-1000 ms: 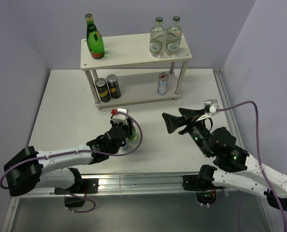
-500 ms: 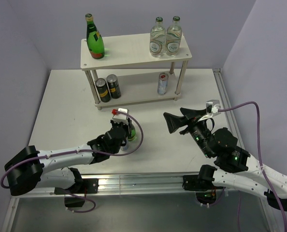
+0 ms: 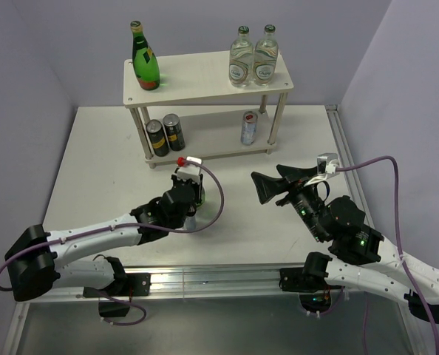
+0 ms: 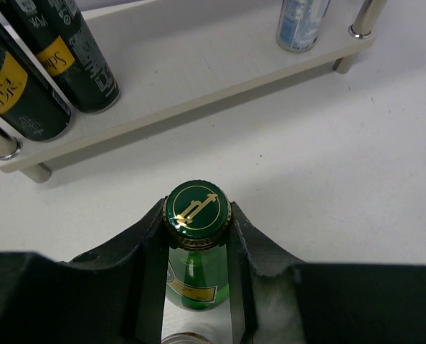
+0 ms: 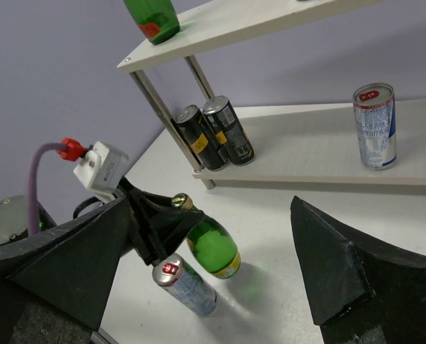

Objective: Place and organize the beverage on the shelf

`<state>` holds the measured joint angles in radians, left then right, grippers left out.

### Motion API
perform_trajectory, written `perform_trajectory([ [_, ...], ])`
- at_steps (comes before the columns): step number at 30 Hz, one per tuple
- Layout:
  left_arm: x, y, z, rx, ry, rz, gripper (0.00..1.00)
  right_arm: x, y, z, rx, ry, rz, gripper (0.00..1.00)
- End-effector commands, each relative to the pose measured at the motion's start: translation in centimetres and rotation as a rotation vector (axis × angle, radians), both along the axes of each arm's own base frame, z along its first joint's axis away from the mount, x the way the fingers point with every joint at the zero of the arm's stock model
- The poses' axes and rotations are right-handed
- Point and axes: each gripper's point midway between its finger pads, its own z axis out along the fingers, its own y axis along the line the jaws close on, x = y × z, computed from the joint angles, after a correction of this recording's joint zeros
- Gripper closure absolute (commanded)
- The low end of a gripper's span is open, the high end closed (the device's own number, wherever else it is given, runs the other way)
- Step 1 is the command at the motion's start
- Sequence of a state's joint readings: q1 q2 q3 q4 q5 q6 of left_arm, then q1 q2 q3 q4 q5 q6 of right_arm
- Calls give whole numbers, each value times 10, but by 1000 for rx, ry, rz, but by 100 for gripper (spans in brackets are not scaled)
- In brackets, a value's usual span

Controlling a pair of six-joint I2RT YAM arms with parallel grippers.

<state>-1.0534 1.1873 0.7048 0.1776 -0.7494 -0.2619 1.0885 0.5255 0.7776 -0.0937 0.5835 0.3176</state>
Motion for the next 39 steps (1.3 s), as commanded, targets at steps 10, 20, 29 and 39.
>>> perform_trajectory([
  [10,23,-18,163,-171,-198,16,100,1,-8,8,21,-19,-28,0],
  [20,51,-13,260,-149,-271,41,100,0,-18,9,31,-23,-48,0],
  [29,72,11,331,-189,-365,60,100,0,-23,1,25,-18,-68,0],
  [39,76,26,385,-190,-460,95,100,4,-21,-11,4,-7,-81,1],
])
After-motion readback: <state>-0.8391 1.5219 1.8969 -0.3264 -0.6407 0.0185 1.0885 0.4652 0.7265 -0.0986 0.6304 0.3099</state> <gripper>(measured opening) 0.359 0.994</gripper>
